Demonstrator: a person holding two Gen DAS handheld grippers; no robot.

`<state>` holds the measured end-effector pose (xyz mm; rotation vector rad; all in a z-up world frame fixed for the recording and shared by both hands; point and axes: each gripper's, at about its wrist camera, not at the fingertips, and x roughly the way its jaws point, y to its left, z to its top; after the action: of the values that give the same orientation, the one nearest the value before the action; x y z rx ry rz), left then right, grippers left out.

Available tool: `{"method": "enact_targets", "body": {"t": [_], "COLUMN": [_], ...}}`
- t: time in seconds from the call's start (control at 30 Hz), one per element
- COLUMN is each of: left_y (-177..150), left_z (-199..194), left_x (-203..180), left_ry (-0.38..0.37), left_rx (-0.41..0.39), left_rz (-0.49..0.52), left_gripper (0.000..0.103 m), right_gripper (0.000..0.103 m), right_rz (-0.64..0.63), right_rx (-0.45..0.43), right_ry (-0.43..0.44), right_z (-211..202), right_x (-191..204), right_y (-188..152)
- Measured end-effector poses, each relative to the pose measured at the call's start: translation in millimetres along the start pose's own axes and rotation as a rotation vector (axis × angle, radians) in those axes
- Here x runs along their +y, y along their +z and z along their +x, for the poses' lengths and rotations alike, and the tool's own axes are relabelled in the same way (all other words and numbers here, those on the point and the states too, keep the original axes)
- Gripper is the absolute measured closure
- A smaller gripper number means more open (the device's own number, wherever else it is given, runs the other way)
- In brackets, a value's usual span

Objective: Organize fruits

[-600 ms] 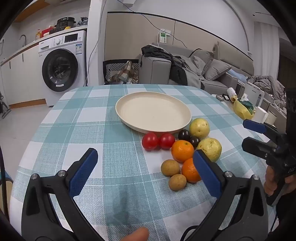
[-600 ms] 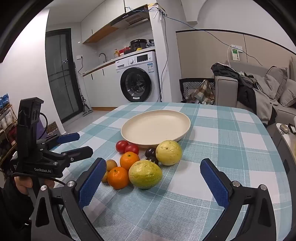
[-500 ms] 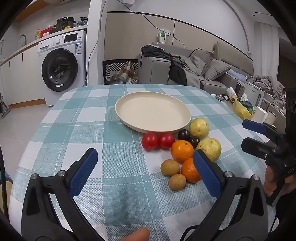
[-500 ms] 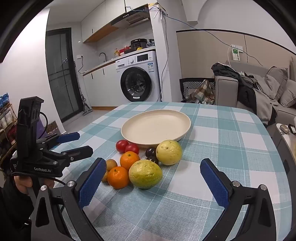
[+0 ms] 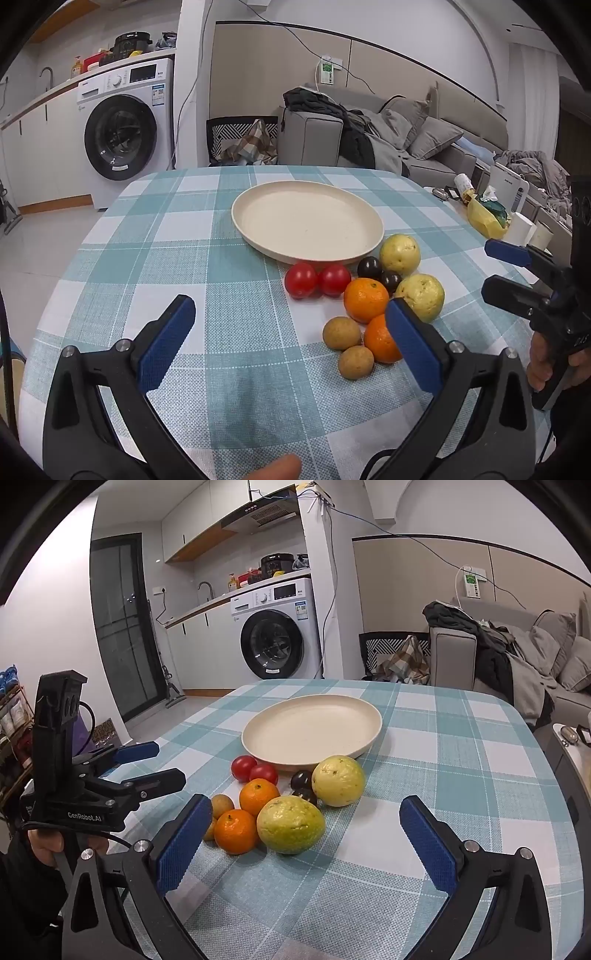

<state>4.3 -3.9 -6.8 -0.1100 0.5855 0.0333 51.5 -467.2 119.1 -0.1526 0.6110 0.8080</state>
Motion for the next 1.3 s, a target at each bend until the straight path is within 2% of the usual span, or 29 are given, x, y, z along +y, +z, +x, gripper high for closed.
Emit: {"method": "enact_targets", "body": {"t": [1.3], "left_y": [0.1], "left_z": [0.4], "left_x": [0.4], "left_ry": [-0.001], "left_rx": [0.006], "left_rz": [-0.003], "left_gripper": [0.001], "right_gripper": [0.000], "right_rz": [0.000], "right_rx": [0.010], "right_ry": [0.001], "right_z": [-1.0], "right_x": [-1.7], "right_y": [0.1]}}
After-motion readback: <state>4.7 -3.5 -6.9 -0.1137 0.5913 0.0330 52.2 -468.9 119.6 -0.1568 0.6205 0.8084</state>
